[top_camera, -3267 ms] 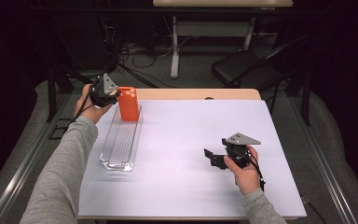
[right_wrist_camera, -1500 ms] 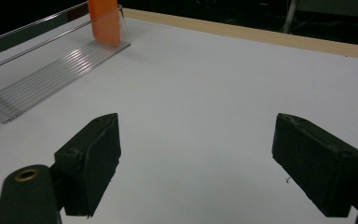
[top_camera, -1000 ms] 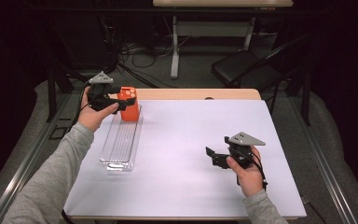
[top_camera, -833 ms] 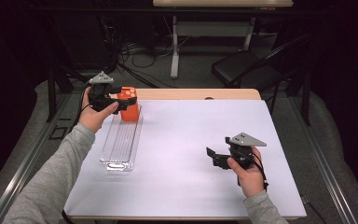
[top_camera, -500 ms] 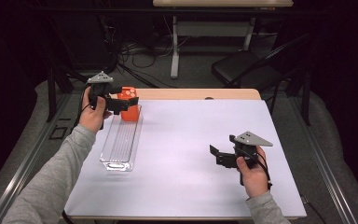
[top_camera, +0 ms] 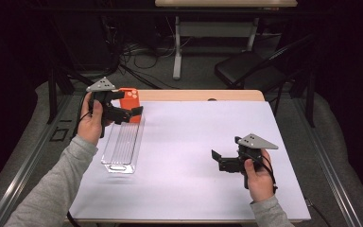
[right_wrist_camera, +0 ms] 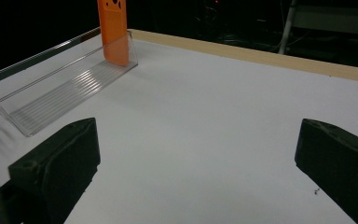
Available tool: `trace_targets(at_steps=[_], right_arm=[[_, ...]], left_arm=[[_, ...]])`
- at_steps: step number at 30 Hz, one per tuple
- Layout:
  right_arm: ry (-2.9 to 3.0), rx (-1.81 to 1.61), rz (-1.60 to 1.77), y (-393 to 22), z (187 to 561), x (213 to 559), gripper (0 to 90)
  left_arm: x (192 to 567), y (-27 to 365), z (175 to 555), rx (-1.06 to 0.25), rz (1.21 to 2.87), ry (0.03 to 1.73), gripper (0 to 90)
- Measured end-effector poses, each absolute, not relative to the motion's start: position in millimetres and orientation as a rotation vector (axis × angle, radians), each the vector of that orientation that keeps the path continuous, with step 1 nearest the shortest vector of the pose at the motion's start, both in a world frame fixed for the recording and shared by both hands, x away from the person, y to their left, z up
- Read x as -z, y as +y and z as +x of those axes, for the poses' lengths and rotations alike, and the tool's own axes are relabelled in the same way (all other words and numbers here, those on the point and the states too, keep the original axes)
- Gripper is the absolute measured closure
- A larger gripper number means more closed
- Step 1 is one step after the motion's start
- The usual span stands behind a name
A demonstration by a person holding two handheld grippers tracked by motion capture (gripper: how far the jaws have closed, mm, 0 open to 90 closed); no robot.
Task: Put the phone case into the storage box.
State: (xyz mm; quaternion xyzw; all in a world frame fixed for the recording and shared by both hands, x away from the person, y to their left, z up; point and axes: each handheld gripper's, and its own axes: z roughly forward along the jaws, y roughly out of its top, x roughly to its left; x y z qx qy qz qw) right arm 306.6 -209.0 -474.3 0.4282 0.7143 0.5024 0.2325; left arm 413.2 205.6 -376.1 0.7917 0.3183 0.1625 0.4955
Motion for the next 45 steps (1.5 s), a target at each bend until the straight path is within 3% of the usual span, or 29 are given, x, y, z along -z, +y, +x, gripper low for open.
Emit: trace_targets(at_steps=[17,45], right_arm=[[2.016,-1.340,1.119,-207,302,473,0.0],[2.016,-1.344,1.124,-209,301,473,0.0]], left_arm=[[385,200,381,-0.377,1.906,0.671,3.1],[412,223,351,-0.368,1.870,0.718,3.2]])
